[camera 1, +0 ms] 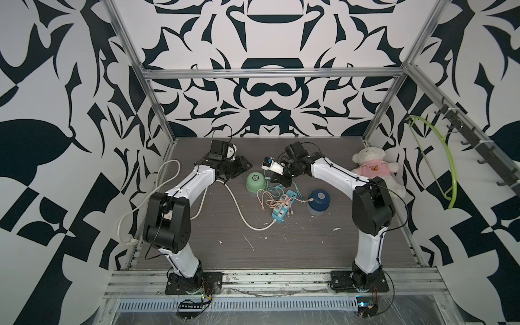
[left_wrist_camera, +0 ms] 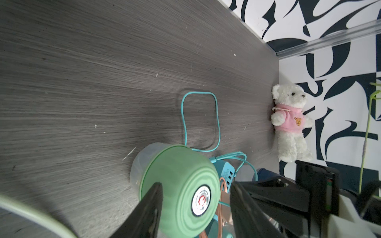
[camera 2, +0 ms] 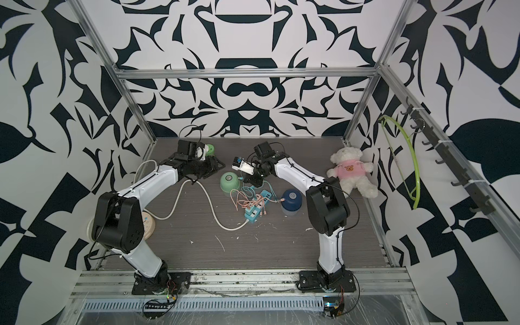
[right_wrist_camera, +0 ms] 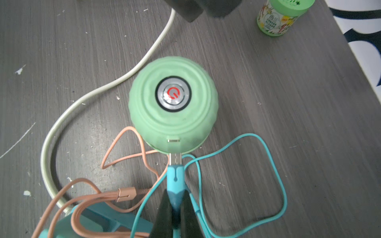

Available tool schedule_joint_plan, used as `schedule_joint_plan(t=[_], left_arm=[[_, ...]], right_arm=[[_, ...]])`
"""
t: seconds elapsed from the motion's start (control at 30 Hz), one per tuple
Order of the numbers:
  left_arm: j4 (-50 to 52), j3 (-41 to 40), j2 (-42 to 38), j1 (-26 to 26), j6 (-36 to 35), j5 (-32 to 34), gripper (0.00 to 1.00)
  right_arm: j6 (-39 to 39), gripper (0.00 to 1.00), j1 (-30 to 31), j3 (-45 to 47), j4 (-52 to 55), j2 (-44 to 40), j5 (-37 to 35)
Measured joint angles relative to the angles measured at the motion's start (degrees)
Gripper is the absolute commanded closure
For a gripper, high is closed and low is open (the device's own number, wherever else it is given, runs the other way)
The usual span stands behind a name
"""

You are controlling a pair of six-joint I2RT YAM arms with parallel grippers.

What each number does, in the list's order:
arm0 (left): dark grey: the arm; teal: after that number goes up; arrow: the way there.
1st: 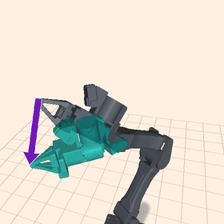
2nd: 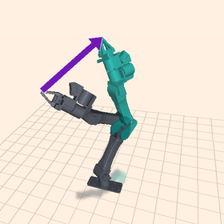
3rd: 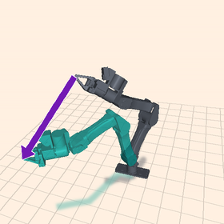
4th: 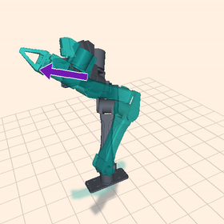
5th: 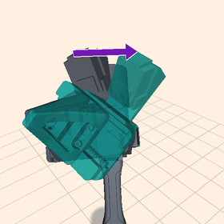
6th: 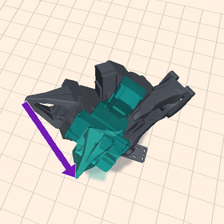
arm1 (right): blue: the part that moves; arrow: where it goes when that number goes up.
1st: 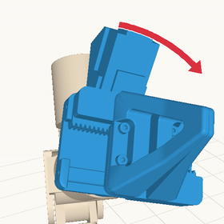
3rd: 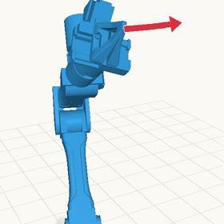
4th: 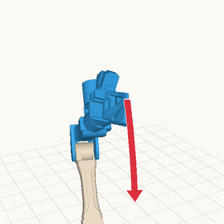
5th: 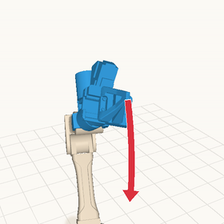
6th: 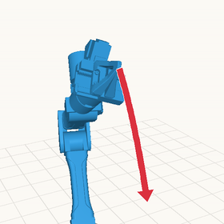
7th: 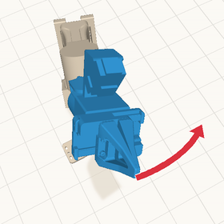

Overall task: Charge the cordless meat grinders
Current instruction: Insert the charging cable into the cordless meat grinder.

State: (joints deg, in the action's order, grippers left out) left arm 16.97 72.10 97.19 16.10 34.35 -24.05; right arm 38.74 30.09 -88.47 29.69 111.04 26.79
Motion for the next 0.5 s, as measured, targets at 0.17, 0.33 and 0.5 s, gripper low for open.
schedule_joint_plan(t=[0.17,0.33,0.5], left_arm=[[1.05,0.02,1.64,0.00,-2.34,-2.54,0.46],[2.43,0.02,3.28,0.00,-4.09,-4.20,0.47],[2.97,0.02,3.82,-0.02,-5.51,-5.38,0.48]], right_arm=[[-1.84,1.00,0.44,0.59,-0.26,0.00,-0.09],[-2.89,1.00,0.50,0.59,-0.81,0.00,-0.17],[-2.99,1.00,0.83,0.57,-0.81,0.02,-0.61]])
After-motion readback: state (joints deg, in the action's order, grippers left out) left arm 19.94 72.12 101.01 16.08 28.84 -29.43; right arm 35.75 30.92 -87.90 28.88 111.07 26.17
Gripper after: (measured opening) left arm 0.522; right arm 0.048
